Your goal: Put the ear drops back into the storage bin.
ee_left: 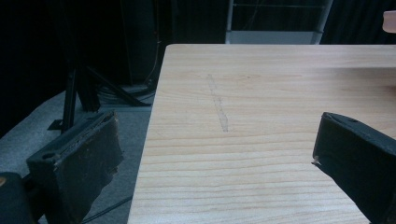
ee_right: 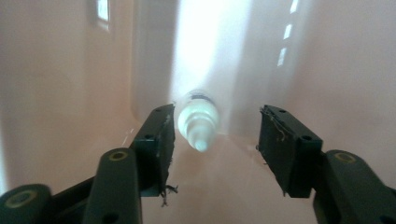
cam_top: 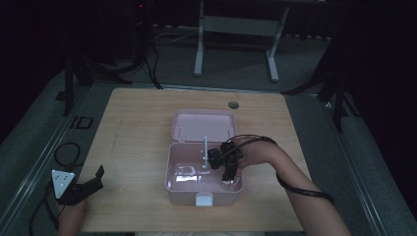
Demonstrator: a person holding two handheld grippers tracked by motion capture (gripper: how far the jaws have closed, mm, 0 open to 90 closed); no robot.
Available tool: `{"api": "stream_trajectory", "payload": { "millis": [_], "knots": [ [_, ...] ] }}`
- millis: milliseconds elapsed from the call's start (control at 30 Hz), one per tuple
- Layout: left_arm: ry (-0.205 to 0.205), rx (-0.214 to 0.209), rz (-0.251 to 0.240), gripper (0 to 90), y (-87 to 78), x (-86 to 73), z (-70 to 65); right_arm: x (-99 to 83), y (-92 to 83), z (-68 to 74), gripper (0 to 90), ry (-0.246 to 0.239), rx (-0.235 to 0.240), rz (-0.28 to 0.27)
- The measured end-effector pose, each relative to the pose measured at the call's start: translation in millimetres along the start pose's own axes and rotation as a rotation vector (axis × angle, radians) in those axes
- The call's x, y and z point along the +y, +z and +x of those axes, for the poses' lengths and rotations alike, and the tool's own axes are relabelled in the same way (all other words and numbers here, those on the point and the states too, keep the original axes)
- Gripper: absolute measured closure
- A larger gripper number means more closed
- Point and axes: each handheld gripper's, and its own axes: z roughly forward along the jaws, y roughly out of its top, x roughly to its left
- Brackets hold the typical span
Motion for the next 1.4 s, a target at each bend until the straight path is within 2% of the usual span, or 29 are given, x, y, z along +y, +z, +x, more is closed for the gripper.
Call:
{"api": "stream_trajectory", "payload": {
  "millis": [200, 267, 300, 367, 400, 500, 733, 867, 1033, 1167, 1267, 1333, 1400],
  "knots": [
    [0.001, 0.002, -0.002, 1.4, 0.0, 0.0, -0.2, -14.4, -27.9, -2.8, 25.6, 0.071, -0.068, -0.109],
    [0.002, 0.002, -0.002, 1.4, -0.1, 0.0, -0.1, -20.4, -35.9, -1.8, 15.9, 0.063, -0.098, -0.153],
    [0.003, 0.002, 0.0, 1.4, -0.1, 0.0, -0.1, -23.3, -40.2, -1.7, 13.5, 0.083, -0.097, -0.177],
    [0.003, 0.002, -0.001, 1.4, -0.1, 0.0, -0.2, -29.9, -48.4, -1.8, 13.2, 0.105, -0.124, -0.23],
    [0.003, 0.002, -0.001, 1.4, -0.1, 0.0, -0.2, -33.6, -51.8, -1.1, 11.9, 0.105, -0.15, -0.243],
    [0.003, 0.002, -0.002, 1.4, -0.1, 0.0, -0.3, -46.6, -61.3, -3.7, 11.6, 0.155, -0.188, -0.289],
    [0.004, 0.002, 0.001, 1.4, -0.1, 0.0, -0.2, -82.2, -68.2, -6.2, 12.0, 0.246, -0.273, -0.337],
    [0.001, 0.003, 0.0, 1.4, -0.1, 0.0, -0.4, -101.2, -60.0, -6.6, 13.1, 0.308, -0.3, -0.356],
    [0.002, 0.004, 0.0, 1.4, 0.0, 0.0, -0.4, -119.3, -37.5, -6.2, 12.7, 0.374, -0.33, -0.357],
    [0.001, 0.003, 0.001, 1.4, 0.0, 0.0, -0.3, -134.4, -17.7, -6.6, 12.6, 0.445, -0.34, -0.411],
    [0.0, 0.002, -0.002, 1.4, -0.3, -0.1, -0.1, -149.5, 3.2, -4.6, 12.4, 0.5, -0.367, -0.432],
    [-0.002, 0.002, -0.003, 1.4, -0.3, -0.1, 0.0, -160.4, 17.1, -2.4, 12.4, 0.535, -0.373, -0.477],
    [0.0, 0.001, -0.001, 1.4, -0.1, -0.1, -0.1, -170.0, 31.6, 0.5, 12.4, 0.569, -0.389, -0.492]
  ]
}}
